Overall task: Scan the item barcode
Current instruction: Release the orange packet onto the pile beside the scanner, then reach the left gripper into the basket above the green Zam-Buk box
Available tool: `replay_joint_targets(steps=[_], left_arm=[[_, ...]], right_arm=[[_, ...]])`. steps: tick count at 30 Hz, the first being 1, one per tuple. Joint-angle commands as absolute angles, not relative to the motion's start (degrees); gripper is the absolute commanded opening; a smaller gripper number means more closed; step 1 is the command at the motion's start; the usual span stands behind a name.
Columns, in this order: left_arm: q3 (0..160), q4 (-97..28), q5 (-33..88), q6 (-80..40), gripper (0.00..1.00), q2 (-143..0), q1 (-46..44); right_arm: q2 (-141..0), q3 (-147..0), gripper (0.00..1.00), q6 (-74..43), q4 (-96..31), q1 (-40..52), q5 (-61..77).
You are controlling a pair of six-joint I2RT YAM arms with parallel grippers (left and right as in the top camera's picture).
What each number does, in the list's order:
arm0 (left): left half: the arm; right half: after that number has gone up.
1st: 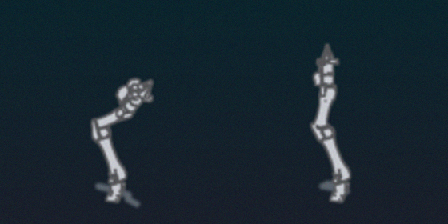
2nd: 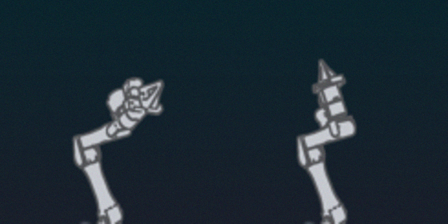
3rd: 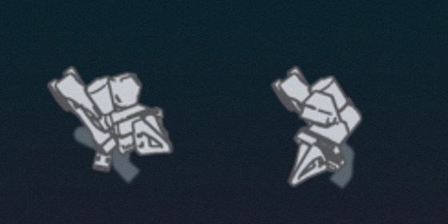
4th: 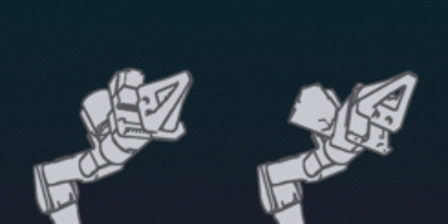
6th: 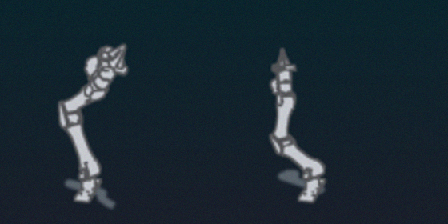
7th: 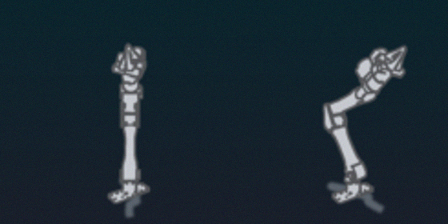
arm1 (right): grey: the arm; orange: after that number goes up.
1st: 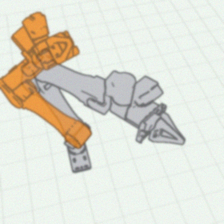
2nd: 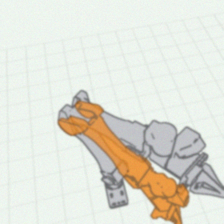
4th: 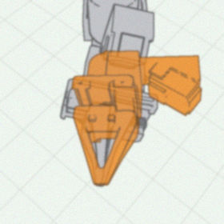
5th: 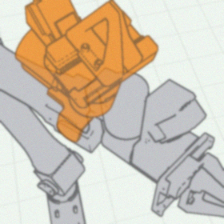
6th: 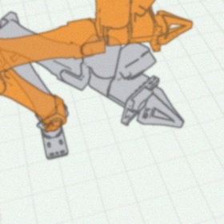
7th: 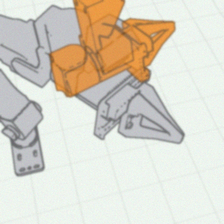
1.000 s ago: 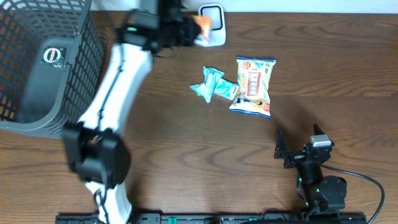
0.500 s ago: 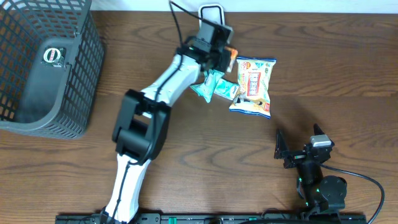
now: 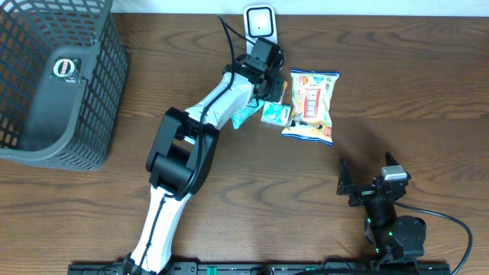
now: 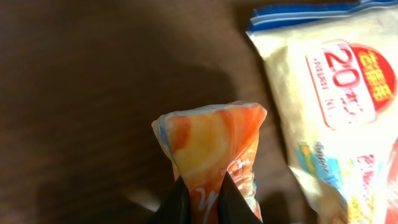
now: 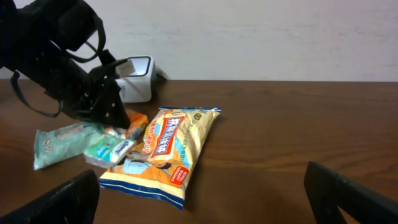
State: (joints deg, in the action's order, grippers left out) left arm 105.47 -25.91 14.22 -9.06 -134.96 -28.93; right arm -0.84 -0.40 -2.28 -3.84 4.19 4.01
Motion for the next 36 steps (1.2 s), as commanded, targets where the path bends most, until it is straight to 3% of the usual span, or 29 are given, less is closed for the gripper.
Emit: replay_joint_targets(steps=[1, 5, 9, 12, 15, 26, 31, 36], left_arm=[[105.97, -27.03, 21.63, -10.20, 0.09, -134.61, -29.34], [105.97, -26.92, 23.16, -10.20, 0.10, -132.79, -29.34], [105.97, -26.74, 23.14, -10.17, 0.27, -130.08, -29.17], [105.97, -26.37, 22.90, -10.15, 0.50, -127.63, -28.60], [105.97, -26.06, 22.90, -10.15, 0.57, -123.59, -26.81], [106.00, -24.97, 22.90, -10.15, 0.59, -105.49, -12.69], [105.97, -24.10, 22.81, -7.05, 0.60, -97.43, 0.43], [105.97, -24.14, 14.48, -6.48, 0.60, -96.44, 11.90]], right_arm=[[-0.64, -0.32, 0.99, -1.63, -4.08, 4.05, 3.55], [-0.64, -0.32, 0.99, -1.63, -4.08, 4.05, 3.57], [-0.64, -0.32, 0.99, -1.63, -4.08, 4.05, 3.57], [-0.64, -0.32, 0.99, -1.63, -4.10, 4.05, 3.55], [-0.64, -0.32, 0.99, -1.63, -4.08, 4.05, 3.57], [-0.64, -0.32, 0.99, -1.63, -4.08, 4.05, 3.57], [-0.64, -0.32, 0.99, -1.63, -4.10, 4.05, 3.57], [-0.64, -0.32, 0.99, -1.63, -4.08, 4.05, 3.55]])
